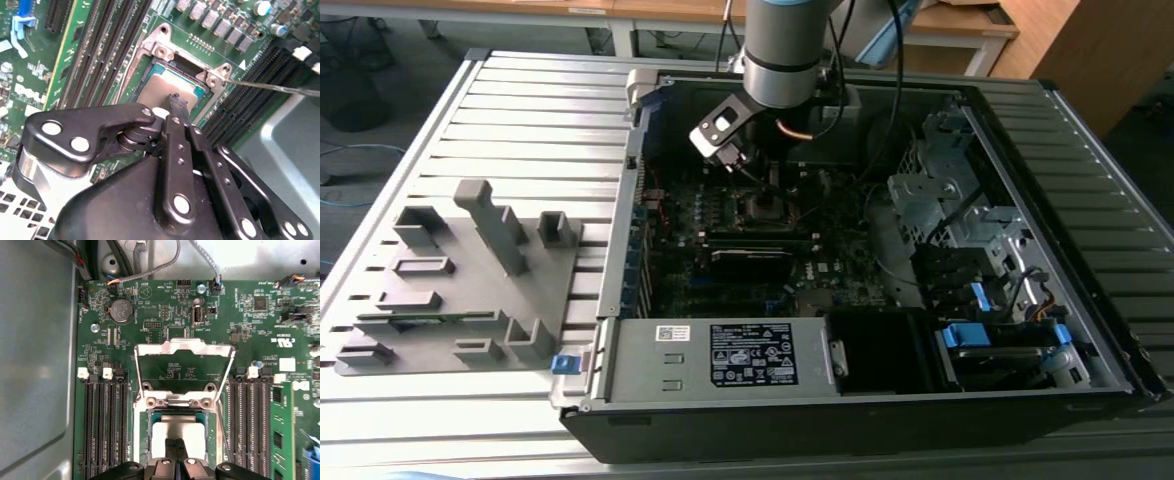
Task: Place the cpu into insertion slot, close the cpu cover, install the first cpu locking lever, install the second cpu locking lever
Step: 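Place the cpu into insertion slot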
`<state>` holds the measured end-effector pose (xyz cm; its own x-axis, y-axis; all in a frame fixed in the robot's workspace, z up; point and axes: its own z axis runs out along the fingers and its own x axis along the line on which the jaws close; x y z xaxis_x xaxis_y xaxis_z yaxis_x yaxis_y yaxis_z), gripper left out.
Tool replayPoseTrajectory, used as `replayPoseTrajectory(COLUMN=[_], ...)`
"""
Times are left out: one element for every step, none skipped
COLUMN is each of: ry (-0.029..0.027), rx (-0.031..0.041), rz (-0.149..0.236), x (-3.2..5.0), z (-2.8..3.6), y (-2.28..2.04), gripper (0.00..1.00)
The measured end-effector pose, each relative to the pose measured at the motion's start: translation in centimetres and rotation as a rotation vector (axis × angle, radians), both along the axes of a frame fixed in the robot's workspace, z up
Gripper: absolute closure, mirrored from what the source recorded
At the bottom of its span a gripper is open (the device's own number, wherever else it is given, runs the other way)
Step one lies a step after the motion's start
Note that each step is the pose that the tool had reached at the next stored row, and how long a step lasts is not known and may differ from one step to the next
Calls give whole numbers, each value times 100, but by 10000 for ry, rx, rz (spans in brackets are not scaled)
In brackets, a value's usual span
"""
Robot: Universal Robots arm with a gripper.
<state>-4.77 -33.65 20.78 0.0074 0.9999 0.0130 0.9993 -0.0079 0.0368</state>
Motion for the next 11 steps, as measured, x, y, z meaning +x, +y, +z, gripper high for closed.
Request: replayPoseTrajectory(ry=[1,2,2,2,2,1,0,-1,-2,0,1], rx=[-2,-3,-3,-4,-4,-3,-3,-1,0,-3,-4], rz=[0,0,0,0,0,0,0,0,1,1,2], x=[0,-1,0,0,-1,0,0,0,0,1,1], z=[29,56,84,108,131,150,156,156,157,158,159], y=[0,-1,0,-1,-1,-1,-1,0,0,-3,-4], gripper=[89,89,89,89,89,89,89,89,89,89,89])
